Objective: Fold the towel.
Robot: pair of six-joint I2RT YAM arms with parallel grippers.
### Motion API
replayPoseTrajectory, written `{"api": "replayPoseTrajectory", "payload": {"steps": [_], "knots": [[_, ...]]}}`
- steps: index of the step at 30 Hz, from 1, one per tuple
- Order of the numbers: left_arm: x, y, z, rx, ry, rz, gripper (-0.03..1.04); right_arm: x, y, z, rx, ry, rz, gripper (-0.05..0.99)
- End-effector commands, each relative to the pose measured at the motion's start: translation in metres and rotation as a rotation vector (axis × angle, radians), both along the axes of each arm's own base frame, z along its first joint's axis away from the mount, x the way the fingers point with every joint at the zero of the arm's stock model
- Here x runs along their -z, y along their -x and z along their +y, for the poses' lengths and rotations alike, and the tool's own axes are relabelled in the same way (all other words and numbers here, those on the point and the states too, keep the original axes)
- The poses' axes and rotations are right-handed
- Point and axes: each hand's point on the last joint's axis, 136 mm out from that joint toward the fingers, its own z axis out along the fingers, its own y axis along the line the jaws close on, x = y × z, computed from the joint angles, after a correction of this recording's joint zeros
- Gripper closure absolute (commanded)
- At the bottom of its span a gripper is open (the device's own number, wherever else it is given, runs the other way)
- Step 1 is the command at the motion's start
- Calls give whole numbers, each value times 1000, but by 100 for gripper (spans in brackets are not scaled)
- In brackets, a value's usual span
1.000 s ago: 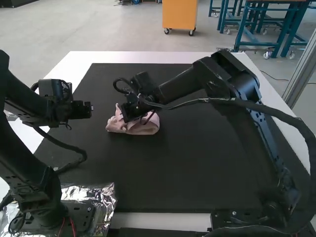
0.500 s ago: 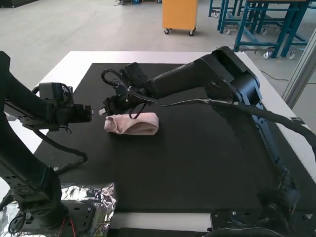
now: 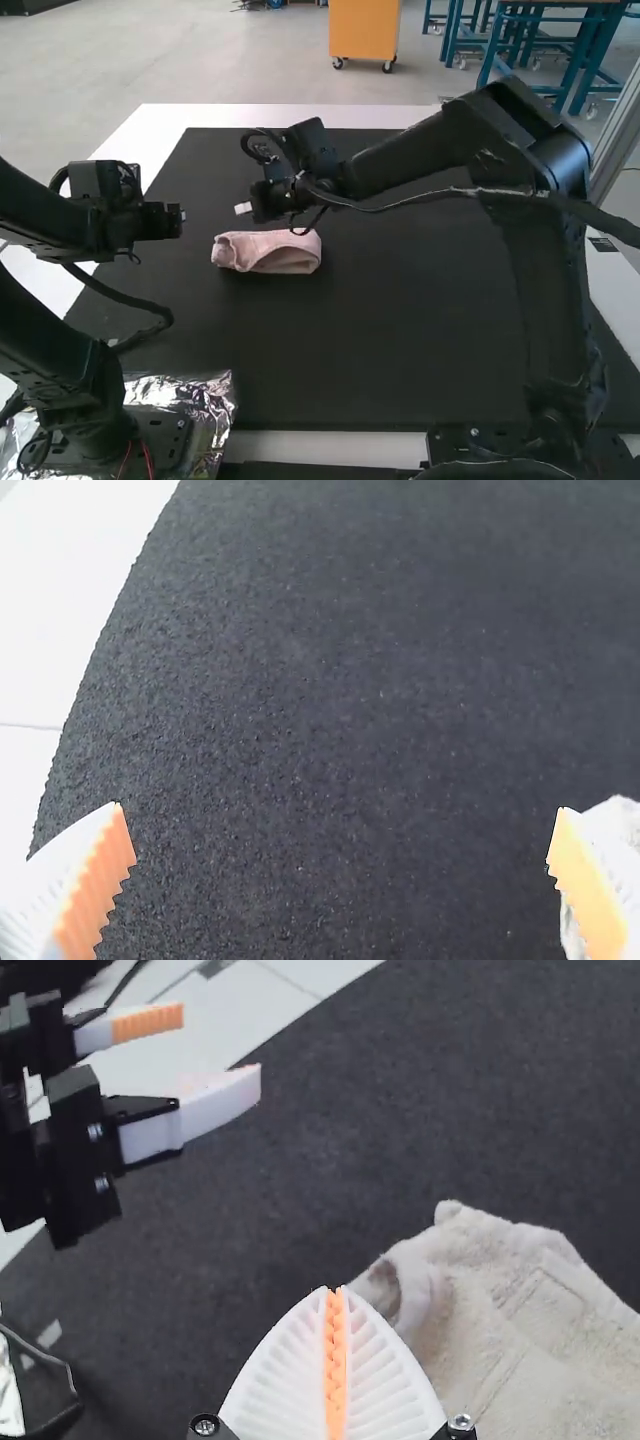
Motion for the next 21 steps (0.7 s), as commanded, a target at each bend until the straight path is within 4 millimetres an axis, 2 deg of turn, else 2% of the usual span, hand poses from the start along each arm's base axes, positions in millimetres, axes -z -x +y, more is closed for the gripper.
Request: {"api": "replayPoseTrajectory", "payload": {"steps": [1, 5, 13, 21], "knots": [[-14, -4, 8, -28, -25, -33, 4, 17, -1, -6, 12, -18, 27, 96], [-15, -4, 9, -33, -28, -34, 4, 38, -1, -10, 13, -21, 34, 96], [-17, -5, 9, -31, -31, -41, 4, 60, -13, -3, 44, -80, 54, 96], [-17, -5, 9, -30, -32, -41, 4, 106, -27, 1, 64, -55, 92, 96]]}}
